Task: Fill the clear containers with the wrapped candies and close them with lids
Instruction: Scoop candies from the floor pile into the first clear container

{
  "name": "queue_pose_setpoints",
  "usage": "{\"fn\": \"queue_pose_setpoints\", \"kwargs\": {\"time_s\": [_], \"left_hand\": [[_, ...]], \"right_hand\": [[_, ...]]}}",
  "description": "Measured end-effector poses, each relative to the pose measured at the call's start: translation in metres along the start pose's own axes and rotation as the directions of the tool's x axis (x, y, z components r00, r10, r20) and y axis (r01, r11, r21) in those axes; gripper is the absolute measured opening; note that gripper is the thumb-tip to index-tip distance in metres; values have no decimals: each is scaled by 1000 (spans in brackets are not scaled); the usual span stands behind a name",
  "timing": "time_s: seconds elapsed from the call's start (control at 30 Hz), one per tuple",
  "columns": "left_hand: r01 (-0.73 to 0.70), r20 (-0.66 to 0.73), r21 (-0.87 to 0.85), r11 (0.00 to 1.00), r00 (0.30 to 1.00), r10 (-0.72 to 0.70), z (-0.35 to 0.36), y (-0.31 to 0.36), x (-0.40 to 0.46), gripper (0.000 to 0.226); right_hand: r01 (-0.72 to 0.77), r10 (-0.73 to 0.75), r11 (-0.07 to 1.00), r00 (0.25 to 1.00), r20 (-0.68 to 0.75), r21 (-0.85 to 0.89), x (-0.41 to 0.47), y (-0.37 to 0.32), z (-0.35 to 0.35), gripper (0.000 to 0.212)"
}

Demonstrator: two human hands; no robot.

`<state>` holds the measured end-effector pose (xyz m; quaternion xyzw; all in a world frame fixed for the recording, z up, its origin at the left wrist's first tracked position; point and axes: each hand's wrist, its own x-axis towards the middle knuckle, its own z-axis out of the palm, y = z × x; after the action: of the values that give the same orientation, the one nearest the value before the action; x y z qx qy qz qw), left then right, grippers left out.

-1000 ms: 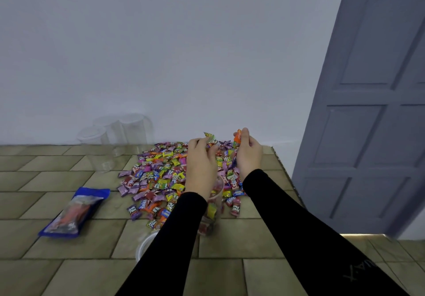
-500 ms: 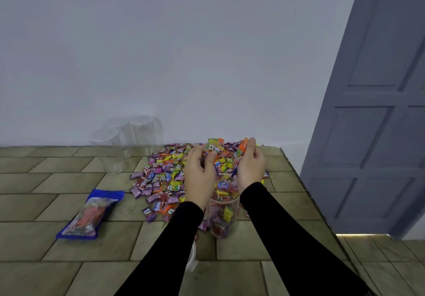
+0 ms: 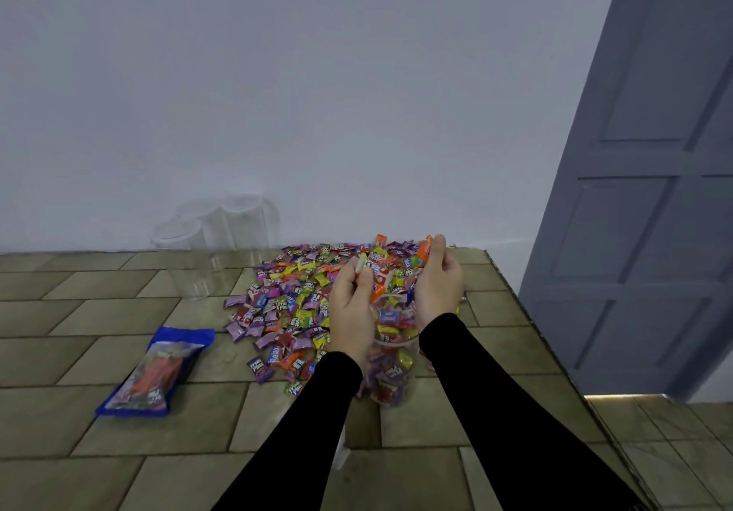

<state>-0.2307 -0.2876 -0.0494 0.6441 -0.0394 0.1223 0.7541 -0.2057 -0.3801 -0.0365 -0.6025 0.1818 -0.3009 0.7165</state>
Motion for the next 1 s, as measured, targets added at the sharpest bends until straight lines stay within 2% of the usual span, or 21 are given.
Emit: {"fn": "queue_pose_setpoints", "kwargs": {"time_s": [0.07,0.13,0.3,0.4,0.6,0.77,0.93,1.0], "left_hand": [[10,-2,-12,1000,1000,-10,0,-2,1,35],[10,11,-26,1000,1000,-9,-1,1,-1,17],[13,26,-69,998,1000,-11,-2,5,0,33],[-41,55,-37,998,998,43,-3,-1,3,25],[-92,87,-98,991,991,101,-5,-1,2,18],[-87,111,-134,987,989,102,-4,-3,2,13],[-87,175,-116,989,979,107,-3,-3,-1,27],[-88,183,-94,992,978,104,-4,-8,-3,26]], "right_hand": [[6,-5,1000,1000,4,-9,0,0,0,50],[-10,10,1000,1000,7,8,0,1,-1,50],[0,0,1000,1000,22,17,-2,1,-2,49],[-10,9,999,1000,21,37,-2,0,-2,48],[-30,30,998,1000,5,56,1,6,1,50],[-22,22,999,1000,7,41,1,4,0,49],[-33,33,999,999,10,39,4,8,1,50],[-25,24,999,1000,13,36,3,8,1,51]]}}
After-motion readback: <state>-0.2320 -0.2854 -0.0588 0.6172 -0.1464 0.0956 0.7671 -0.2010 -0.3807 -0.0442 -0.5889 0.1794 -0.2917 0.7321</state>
